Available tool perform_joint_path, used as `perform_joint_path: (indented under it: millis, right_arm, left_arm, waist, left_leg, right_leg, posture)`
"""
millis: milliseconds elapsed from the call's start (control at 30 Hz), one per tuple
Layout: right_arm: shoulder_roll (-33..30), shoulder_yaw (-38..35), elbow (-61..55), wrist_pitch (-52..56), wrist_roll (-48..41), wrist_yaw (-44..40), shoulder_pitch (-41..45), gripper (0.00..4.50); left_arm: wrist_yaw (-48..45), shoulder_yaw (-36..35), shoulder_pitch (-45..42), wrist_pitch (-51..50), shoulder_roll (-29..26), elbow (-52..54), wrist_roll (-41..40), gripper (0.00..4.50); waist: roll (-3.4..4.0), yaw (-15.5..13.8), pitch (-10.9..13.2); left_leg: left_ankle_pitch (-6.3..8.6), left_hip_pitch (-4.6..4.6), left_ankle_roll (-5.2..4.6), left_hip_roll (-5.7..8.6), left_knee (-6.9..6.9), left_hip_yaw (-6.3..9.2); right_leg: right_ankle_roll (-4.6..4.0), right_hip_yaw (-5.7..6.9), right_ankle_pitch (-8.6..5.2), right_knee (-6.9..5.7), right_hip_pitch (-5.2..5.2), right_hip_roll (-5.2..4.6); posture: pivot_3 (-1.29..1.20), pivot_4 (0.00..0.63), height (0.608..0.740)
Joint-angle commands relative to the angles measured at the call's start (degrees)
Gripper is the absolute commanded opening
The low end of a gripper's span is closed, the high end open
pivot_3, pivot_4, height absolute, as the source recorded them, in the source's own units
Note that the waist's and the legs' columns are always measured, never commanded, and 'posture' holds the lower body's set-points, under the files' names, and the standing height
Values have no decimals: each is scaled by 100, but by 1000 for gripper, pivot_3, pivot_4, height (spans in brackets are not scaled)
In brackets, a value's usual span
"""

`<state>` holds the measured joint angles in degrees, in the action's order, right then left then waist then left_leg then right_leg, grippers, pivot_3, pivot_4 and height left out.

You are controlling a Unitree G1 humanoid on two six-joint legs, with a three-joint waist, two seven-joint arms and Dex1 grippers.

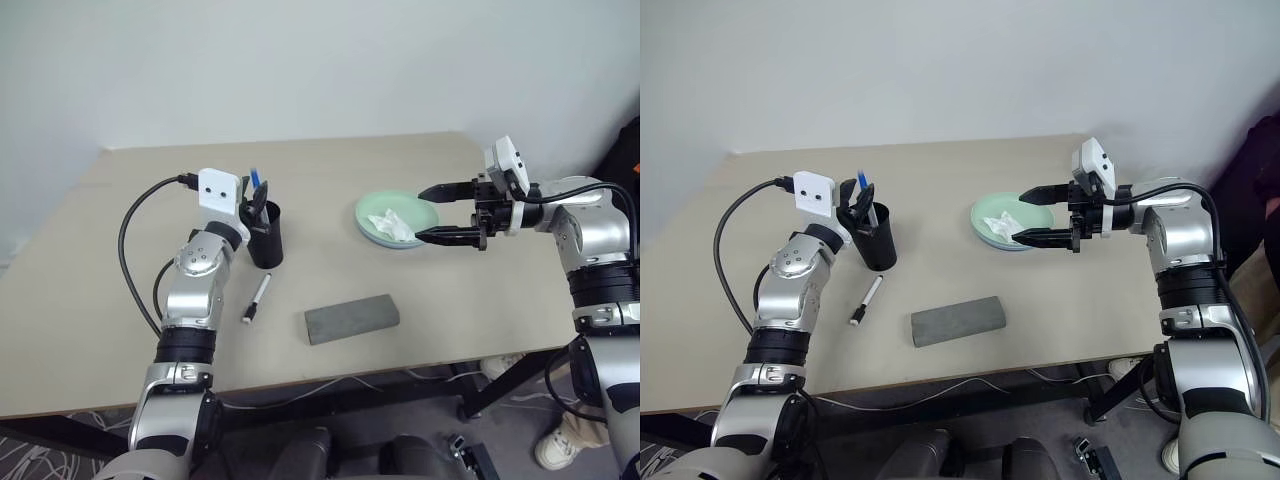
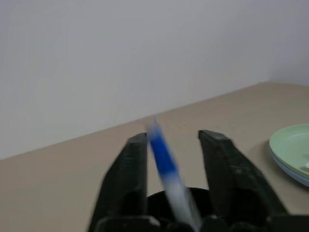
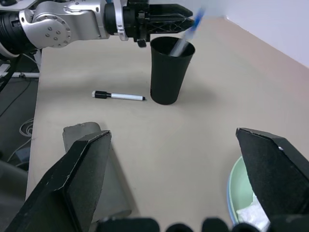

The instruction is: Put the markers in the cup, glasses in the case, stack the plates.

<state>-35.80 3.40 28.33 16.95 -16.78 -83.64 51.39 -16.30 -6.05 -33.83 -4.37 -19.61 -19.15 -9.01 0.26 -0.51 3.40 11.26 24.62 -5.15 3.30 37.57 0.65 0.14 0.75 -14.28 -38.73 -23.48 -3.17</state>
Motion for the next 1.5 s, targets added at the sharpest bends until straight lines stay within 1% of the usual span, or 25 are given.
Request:
perform_joint_path:
  millis: [33,167,200,233,367,433,567,600,700,833,1000,1100,1367,1500]
  right_arm:
    - [-41,-132,-24,-135,-38,60,181,4500]
    - [-38,-119,11,-168,-28,79,195,4500]
    - [-35,-114,16,-171,-26,85,196,4500]
    - [-30,-107,18,-174,-23,92,192,4500]
    - [-7,-36,35,-182,30,126,140,4500]
    - [-9,-26,40,-177,38,130,138,4500]
    - [10,10,63,-148,70,136,147,4500]
    - [17,14,60,-132,76,136,149,4500]
    - [37,23,83,-44,78,142,165,4500]
    - [48,41,140,-28,103,139,183,4500]
    - [71,67,192,-44,126,135,220,4500]
    - [84,97,230,-63,145,135,248,4500]
    - [83,168,181,-41,156,110,197,4500]
    - [84,169,186,-38,162,103,189,4500]
  left_arm:
    - [-5,-143,-101,-3,-27,170,-58,2850]
    - [-114,-94,-126,-75,-25,359,-114,4297]
    - [-176,-67,-128,-120,-31,447,-140,4452]
    - [-266,-41,-126,-217,-33,567,-201,4452]
    - [-979,250,-83,-1828,-305,1931,-824,4452]
    - [-1351,321,-34,-2417,-466,2417,-1168,4452]
    - [-2086,634,163,-3821,-1128,3563,-1873,4452]
    - [-2159,689,214,-4061,-1268,3719,-1945,4452]
    - [-2211,938,445,-4551,-1738,4103,-1835,4452]
    - [-1959,1224,552,-5430,-2225,4109,-1623,4452]
    - [-1490,1398,293,-6569,-2238,3874,-1477,4452]
    - [-1211,2043,-30,-7114,-2461,3676,-1060,4452]
    - [-925,2023,-265,-7625,-2283,3302,-906,4452]
    - [-867,1861,-268,-7789,-2180,3014,-896,4452]
  waist:
    - [0,0,0]
    - [0,0,0]
    - [0,-1,0]
    - [0,-1,0]
    - [0,3,0]
    - [0,10,0]
    - [6,34,2]
    - [6,46,2]
    - [8,56,2]
    - [8,54,2]
    - [8,29,3]
    - [7,9,4]
    - [7,9,4]
    - [7,11,4]
  left_leg:
    - [0,0,0,0,-1,0]
    - [0,0,0,0,-2,0]
    - [0,0,0,0,-2,0]
    - [0,0,0,0,-2,0]
    - [0,4,0,0,0,0]
    - [0,4,0,0,-3,0]
    - [0,1,0,-1,-10,0]
    - [0,-1,0,-1,-14,-1]
    - [-1,-7,1,-1,-23,0]
    - [-2,-10,3,-1,-27,0]
    - [-3,-12,4,-1,-27,1]
    - [-3,-11,5,1,-25,1]
    - [-8,-10,13,1,-35,1]
    - [-9,-10,14,1,-35,1]
  right_leg:
    - [0,0,0,0,0,0]
    - [0,0,0,0,0,0]
    - [0,0,0,0,0,0]
    - [0,-1,0,1,0,0]
    - [0,-1,0,1,-1,-1]
    - [0,-3,0,2,-2,0]
    - [-2,-4,-1,2,-3,3]
    - [-2,-6,-1,2,-3,3]
    - [-3,-6,-2,1,-4,5]
    - [-8,-7,1,0,-6,9]
    - [-8,-6,1,-1,-5,13]
    - [-7,-8,2,0,-5,13]
    - [-7,-15,1,2,-13,15]
    - [-8,-16,1,1,-14,15]
  posture:
    - [0,0,727]
    - [0,0,727]
    - [0,0,727]
    - [0,0,727]
    - [0,0,727]
    - [0,0,727]
    - [0,0,727]
    - [0,0,727]
    - [0,0,727]
    - [0,0,727]
    - [0,0,727]
    - [0,0,727]
    - [0,0,727]
    - [0,0,727]
